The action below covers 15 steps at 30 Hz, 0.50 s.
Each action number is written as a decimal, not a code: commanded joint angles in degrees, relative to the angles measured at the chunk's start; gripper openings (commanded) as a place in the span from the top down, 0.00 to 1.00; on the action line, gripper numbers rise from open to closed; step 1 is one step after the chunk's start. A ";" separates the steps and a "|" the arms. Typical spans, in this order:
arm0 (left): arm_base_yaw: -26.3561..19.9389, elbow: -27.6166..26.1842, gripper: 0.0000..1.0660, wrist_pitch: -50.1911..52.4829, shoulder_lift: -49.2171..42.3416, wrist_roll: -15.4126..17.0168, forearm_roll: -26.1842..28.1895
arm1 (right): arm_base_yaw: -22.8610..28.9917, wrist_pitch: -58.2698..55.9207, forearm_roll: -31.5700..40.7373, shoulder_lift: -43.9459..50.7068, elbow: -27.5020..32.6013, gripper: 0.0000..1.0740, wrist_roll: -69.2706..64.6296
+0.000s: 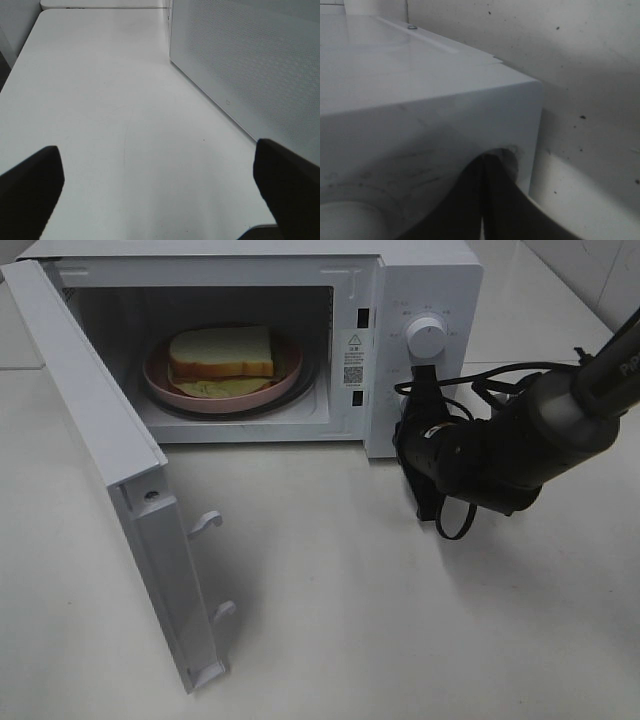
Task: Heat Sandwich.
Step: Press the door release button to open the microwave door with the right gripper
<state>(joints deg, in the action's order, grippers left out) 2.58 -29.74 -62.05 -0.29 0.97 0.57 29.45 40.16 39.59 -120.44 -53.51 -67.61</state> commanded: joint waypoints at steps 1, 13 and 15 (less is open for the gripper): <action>0.23 0.11 0.08 0.74 -0.97 0.11 0.06 | -0.17 3.50 -3.90 3.27 0.80 1.00 0.86; 0.23 0.11 0.08 0.74 -0.97 0.11 0.06 | -0.11 -1.49 -4.58 5.84 6.19 1.00 1.03; 0.23 0.11 0.08 0.74 -0.97 0.11 0.06 | -0.11 -2.18 -5.61 6.93 7.39 1.00 0.97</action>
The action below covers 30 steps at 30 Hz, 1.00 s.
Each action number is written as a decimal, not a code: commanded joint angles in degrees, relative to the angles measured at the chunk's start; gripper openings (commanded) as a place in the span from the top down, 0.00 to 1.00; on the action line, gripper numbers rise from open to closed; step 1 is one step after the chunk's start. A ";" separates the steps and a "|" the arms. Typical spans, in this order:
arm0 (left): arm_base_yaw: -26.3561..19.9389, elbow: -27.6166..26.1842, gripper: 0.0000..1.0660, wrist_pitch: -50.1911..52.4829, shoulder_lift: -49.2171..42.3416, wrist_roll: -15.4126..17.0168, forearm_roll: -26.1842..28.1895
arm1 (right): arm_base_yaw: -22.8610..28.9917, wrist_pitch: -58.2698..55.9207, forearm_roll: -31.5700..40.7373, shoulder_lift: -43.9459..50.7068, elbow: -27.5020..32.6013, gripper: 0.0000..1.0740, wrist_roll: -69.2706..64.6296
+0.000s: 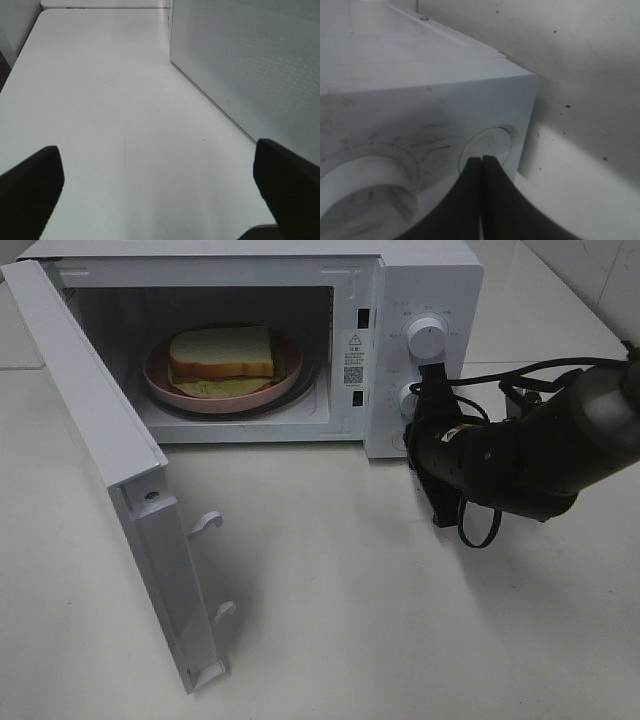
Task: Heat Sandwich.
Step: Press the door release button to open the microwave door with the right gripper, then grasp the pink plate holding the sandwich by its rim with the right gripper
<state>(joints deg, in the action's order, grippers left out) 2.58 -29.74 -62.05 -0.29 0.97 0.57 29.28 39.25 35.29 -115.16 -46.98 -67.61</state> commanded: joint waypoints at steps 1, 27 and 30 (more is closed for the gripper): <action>0.23 0.11 0.08 0.74 -0.97 0.11 0.06 | 0.06 -1.55 -1.38 2.23 1.26 1.00 0.97; 0.23 0.11 0.08 0.74 -0.97 0.11 0.06 | 0.00 -28.25 -22.23 17.76 6.99 0.95 7.68; 0.23 0.11 0.08 0.74 -0.97 0.11 0.06 | 0.00 -32.49 -22.29 19.60 6.99 0.93 11.69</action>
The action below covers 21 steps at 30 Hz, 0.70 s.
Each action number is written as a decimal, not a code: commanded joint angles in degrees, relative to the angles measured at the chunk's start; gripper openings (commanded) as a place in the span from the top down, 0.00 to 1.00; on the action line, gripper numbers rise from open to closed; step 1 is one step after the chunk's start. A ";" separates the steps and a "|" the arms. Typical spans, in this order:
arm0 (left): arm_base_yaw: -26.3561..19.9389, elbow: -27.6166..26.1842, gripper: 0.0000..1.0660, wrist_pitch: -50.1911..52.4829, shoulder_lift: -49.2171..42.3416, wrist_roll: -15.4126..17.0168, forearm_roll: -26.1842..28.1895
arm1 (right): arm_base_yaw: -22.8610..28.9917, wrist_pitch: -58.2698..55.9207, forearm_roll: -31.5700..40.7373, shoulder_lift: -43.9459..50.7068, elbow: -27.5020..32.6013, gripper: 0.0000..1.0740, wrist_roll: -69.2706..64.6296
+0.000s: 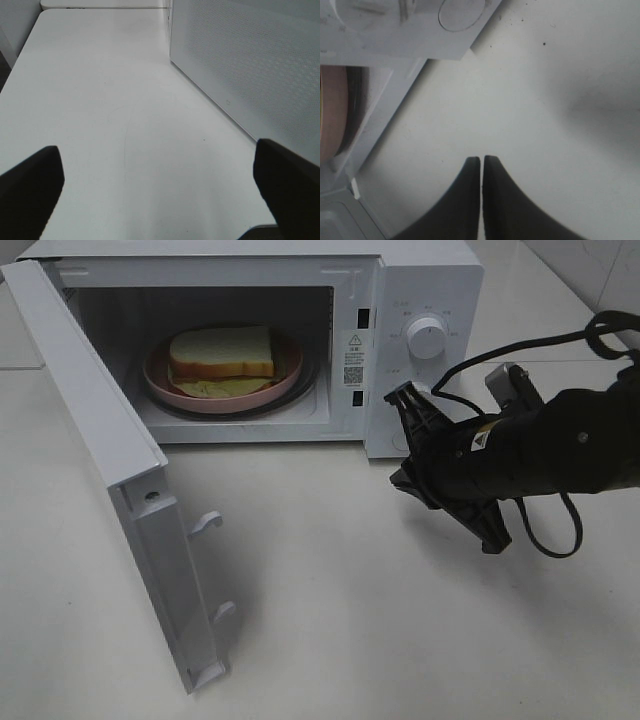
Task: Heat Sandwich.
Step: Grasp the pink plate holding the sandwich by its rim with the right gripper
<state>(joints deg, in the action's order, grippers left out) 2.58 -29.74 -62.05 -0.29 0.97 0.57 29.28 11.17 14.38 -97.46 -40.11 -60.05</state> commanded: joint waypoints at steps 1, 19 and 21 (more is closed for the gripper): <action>0.23 0.11 0.08 0.74 -0.97 0.11 0.06 | 0.00 -5.67 -1.38 2.46 0.11 0.93 5.79; 0.23 0.11 0.08 0.74 -0.97 0.11 0.06 | 0.00 -26.24 -1.32 10.20 -0.34 0.88 28.53; 0.23 0.11 0.08 0.74 -0.97 0.11 0.06 | 0.00 -30.83 -1.26 10.20 -1.03 0.87 33.86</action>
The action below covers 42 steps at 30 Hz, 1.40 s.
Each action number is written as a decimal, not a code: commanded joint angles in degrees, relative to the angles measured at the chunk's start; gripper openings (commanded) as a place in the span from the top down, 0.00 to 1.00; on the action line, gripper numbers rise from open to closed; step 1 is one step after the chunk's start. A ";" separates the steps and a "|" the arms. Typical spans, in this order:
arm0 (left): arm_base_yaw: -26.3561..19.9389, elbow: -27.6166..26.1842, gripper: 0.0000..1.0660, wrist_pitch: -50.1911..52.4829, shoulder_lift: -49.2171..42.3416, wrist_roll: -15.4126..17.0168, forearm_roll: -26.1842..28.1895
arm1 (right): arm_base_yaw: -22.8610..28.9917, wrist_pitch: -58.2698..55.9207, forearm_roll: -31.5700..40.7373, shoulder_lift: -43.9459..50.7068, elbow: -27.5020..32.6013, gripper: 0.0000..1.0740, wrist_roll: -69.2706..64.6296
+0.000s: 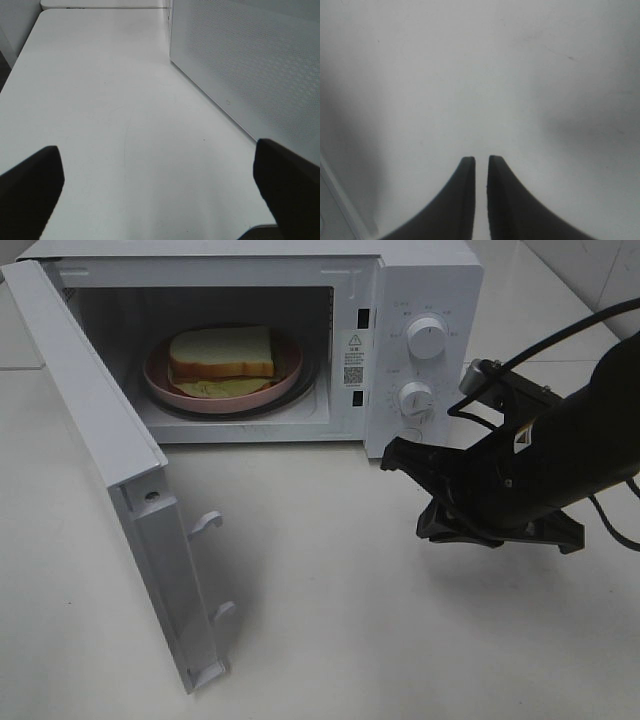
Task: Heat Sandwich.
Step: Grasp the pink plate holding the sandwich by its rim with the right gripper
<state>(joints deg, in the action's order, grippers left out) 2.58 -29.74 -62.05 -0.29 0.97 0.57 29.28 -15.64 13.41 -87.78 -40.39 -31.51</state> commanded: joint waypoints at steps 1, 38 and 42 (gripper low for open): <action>0.23 0.11 0.08 0.74 -0.97 0.11 0.06 | 0.00 -4.01 -0.29 0.52 -0.74 0.87 5.33; 0.23 0.11 0.08 0.74 -0.97 0.11 0.06 | 0.00 -27.39 -0.29 0.52 -6.30 0.81 101.70; 0.23 0.11 0.08 0.74 -0.97 0.11 0.06 | 0.00 -27.10 -0.40 0.52 -6.30 0.80 111.73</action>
<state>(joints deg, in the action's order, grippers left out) 2.58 -29.74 -62.05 -0.29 0.97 0.57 29.28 -42.74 13.18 -87.78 -46.29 72.48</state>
